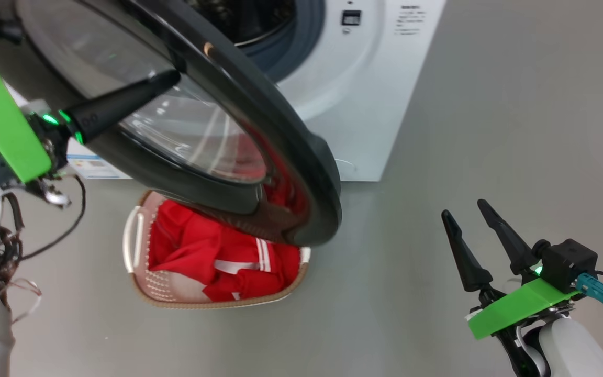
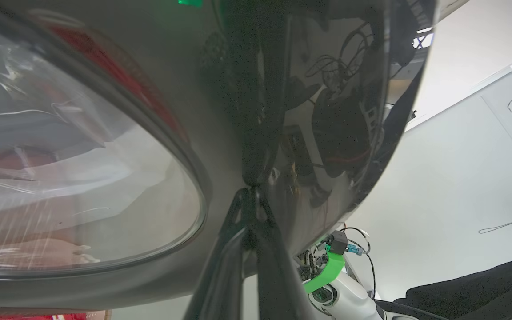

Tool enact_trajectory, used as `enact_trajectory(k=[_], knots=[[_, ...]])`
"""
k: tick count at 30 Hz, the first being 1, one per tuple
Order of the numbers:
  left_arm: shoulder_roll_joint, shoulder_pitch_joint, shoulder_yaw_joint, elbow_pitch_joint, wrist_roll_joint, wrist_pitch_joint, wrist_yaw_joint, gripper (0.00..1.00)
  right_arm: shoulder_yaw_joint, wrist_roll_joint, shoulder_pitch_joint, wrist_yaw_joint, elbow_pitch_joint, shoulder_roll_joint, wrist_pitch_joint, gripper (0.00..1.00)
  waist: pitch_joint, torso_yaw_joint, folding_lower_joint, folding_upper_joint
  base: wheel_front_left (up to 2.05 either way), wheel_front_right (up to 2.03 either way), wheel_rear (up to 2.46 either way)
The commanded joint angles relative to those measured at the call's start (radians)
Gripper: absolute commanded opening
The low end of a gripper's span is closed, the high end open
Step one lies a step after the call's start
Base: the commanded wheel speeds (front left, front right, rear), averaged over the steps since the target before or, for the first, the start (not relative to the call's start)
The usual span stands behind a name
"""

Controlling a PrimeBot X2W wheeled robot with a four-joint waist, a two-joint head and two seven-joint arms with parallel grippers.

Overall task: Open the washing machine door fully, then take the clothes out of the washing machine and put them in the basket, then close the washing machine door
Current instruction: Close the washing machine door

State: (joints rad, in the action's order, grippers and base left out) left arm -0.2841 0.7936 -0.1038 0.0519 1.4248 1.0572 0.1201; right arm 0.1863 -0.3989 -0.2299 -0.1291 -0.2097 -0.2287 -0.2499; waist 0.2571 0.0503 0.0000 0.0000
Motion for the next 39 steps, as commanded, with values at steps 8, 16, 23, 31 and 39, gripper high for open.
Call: enact_trajectory(k=[8,16,23,31,39], knots=[[-0.068,0.112,0.033,0.068,-0.036,-0.117,0.011,0.0,0.015,0.016,-0.033,-0.002,0.033,0.022,-0.012,1.0,0.042,-0.1,0.0,0.0,0.0,0.0,0.0],[-0.099,0.183,0.018,0.172,-0.071,-0.237,0.011,0.0,0.015,0.015,-0.04,-0.002,0.033,0.034,-0.012,1.0,0.053,-0.144,0.0,0.0,0.0,0.0,0.0],[-0.12,0.216,0.001,0.24,-0.076,-0.317,0.011,0.0,0.013,0.017,-0.041,-0.002,0.034,0.042,-0.012,1.0,0.053,-0.158,0.0,0.0,0.0,0.0,0.0],[-0.145,0.176,-0.047,0.244,-0.041,-0.359,0.011,0.0,0.007,0.02,-0.03,-0.002,0.029,0.04,-0.012,1.0,0.032,-0.145,0.0,0.0,0.0,0.0,0.0],[-0.182,0.019,-0.083,0.199,-0.018,-0.431,0.011,0.08,0.009,0.019,-0.015,-0.002,0.025,0.026,-0.012,1.0,-0.005,-0.106,0.0,0.0,0.0,0.0,0.0]])
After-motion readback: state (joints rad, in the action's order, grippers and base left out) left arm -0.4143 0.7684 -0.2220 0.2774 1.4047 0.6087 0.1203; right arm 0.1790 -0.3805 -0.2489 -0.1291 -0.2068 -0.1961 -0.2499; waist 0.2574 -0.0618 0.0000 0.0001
